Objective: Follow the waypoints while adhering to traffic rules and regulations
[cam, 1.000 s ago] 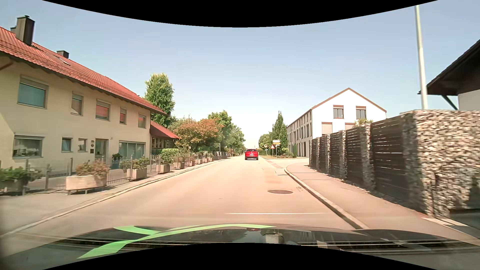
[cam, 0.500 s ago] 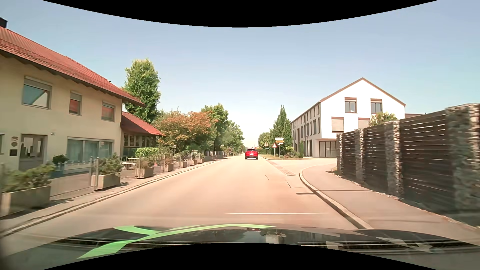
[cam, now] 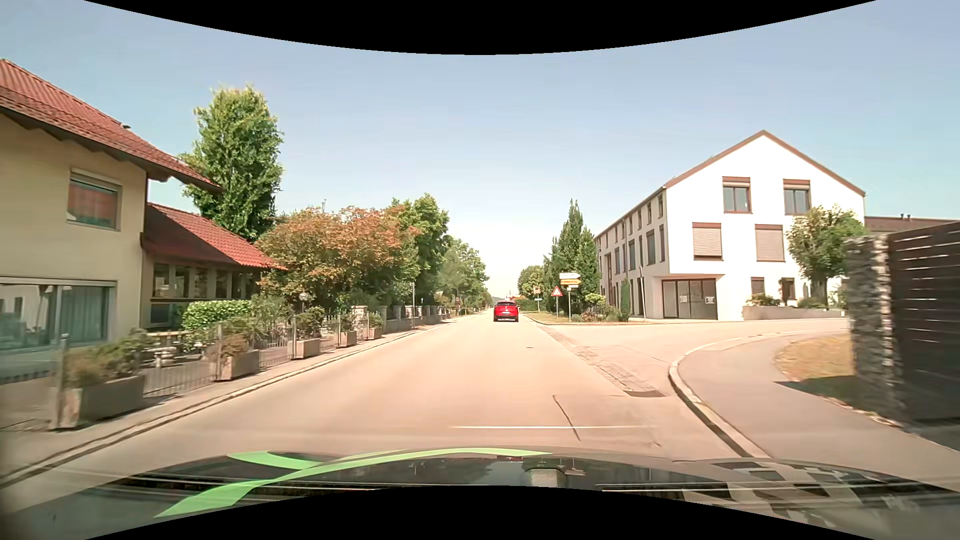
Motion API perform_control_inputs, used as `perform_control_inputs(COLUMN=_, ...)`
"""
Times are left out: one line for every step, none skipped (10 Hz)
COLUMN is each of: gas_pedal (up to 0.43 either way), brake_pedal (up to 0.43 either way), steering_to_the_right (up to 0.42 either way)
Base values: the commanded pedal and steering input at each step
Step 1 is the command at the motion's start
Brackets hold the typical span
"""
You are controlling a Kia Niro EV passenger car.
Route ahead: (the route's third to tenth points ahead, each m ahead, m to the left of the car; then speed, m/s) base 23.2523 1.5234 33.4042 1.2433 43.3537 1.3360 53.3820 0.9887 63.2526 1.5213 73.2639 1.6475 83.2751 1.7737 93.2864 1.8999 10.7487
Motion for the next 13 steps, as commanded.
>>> perform_control_inputs(gas_pedal=0.197, brake_pedal=0.000, steering_to_the_right=-0.011)
perform_control_inputs(gas_pedal=0.197, brake_pedal=0.000, steering_to_the_right=-0.010)
perform_control_inputs(gas_pedal=0.197, brake_pedal=0.000, steering_to_the_right=-0.010)
perform_control_inputs(gas_pedal=0.197, brake_pedal=0.000, steering_to_the_right=-0.010)
perform_control_inputs(gas_pedal=0.197, brake_pedal=0.000, steering_to_the_right=-0.010)
perform_control_inputs(gas_pedal=0.209, brake_pedal=0.000, steering_to_the_right=-0.009)
perform_control_inputs(gas_pedal=0.209, brake_pedal=0.000, steering_to_the_right=-0.009)
perform_control_inputs(gas_pedal=0.209, brake_pedal=0.000, steering_to_the_right=-0.008)
perform_control_inputs(gas_pedal=0.240, brake_pedal=0.000, steering_to_the_right=-0.005)
perform_control_inputs(gas_pedal=0.240, brake_pedal=0.000, steering_to_the_right=-0.002)
perform_control_inputs(gas_pedal=0.240, brake_pedal=0.000, steering_to_the_right=-0.002)
perform_control_inputs(gas_pedal=0.248, brake_pedal=0.000, steering_to_the_right=-0.002)
perform_control_inputs(gas_pedal=0.260, brake_pedal=0.000, steering_to_the_right=0.000)
